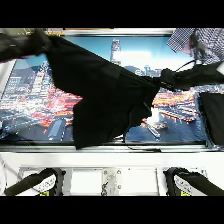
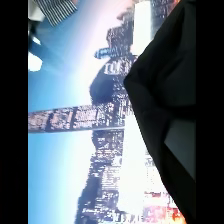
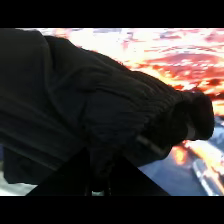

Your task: Fold the clothes and pants, and hang the long-sleeved shirts on hangers.

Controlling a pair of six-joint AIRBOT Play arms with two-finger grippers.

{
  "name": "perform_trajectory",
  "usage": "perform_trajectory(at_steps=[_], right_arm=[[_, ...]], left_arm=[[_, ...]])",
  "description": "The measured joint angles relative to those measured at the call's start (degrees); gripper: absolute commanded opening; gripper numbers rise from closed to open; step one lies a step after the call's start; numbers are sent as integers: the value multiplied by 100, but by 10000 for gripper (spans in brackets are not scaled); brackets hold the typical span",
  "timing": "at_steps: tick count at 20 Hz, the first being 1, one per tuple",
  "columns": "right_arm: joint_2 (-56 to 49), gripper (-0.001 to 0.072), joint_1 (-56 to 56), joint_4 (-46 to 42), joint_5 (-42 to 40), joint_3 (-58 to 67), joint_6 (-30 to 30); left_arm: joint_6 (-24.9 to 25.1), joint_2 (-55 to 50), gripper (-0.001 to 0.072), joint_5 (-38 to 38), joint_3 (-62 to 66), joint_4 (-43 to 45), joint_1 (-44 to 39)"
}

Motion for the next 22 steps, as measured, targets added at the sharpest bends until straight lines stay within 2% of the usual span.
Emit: perform_trajectory(at_steps=[5,9,13,16,19,22], right_arm=[[-750,24,-31,-293,-640,-20,-221],[-756,24,-20,-791,-643,-136,-398],[-629,24,-9,-1263,-562,-769,-560],[-584,24,55,-1412,-754,-1519,-603],[-564,24,142,-1493,-1067,-2264,-605],[-562,24,192,-1519,-1453,-2905,-605]], left_arm=[[33,-813,4,133,7,-2,-133],[37,-511,5,-212,-540,87,-122],[46,264,5,-236,-2245,240,-164],[46,754,4,144,-3821,282,-299],[37,916,5,625,-5034,304,-496],[35,782,5,920,-5665,310,-702]])
